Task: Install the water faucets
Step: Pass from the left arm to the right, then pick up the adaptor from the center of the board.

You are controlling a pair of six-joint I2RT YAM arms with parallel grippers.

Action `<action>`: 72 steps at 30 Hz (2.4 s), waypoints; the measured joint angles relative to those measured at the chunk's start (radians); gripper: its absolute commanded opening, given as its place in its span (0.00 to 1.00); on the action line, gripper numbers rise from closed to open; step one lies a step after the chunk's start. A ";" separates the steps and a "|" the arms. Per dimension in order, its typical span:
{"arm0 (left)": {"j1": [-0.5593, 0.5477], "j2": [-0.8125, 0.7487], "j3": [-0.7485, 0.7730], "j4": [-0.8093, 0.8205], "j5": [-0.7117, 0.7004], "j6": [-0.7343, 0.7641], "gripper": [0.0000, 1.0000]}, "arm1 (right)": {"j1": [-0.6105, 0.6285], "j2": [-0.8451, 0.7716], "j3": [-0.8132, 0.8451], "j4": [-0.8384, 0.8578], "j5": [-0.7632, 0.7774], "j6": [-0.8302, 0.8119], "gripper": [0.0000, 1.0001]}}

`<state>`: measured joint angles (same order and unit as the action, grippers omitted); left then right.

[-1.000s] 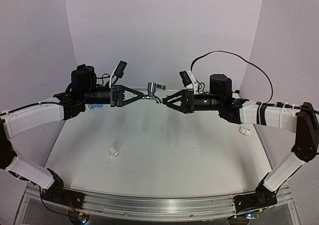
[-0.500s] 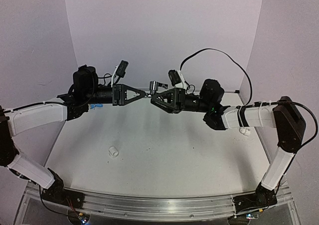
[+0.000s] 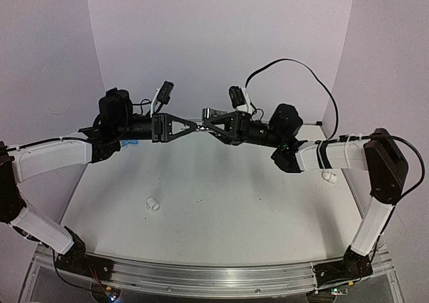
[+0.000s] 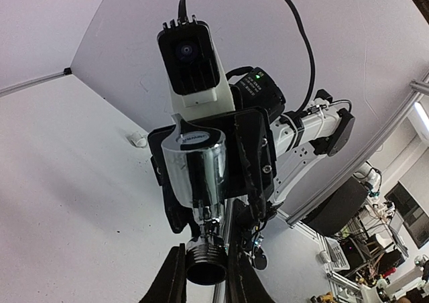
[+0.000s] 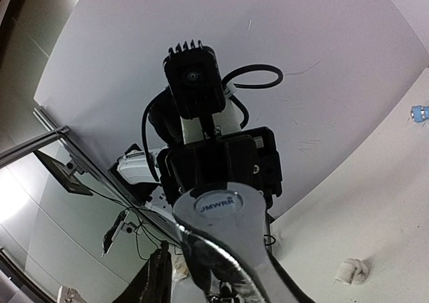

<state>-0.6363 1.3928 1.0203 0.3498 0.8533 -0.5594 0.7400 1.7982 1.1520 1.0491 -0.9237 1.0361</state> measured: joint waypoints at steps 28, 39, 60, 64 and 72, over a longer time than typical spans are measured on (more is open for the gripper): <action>-0.024 0.000 -0.072 0.121 -0.097 -0.050 0.00 | 0.049 0.042 -0.025 0.162 0.251 0.043 0.50; -0.026 -0.010 -0.074 0.122 -0.135 -0.051 0.00 | 0.055 0.042 -0.053 0.159 0.256 0.022 0.13; -0.021 -0.012 -0.085 0.121 -0.122 -0.075 0.41 | 0.053 0.029 -0.046 0.085 0.223 -0.083 0.00; -0.015 -0.012 -0.087 0.126 -0.142 -0.090 0.99 | 0.065 -0.005 -0.048 -0.023 0.225 -0.171 0.00; 0.070 -0.215 -0.277 0.047 -0.316 -0.183 1.00 | 0.076 -0.151 -0.050 -0.518 0.351 -0.599 0.00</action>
<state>-0.5660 1.1780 0.7431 0.3973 0.5373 -0.7421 0.8162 1.6477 1.1019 0.5307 -0.5729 0.4367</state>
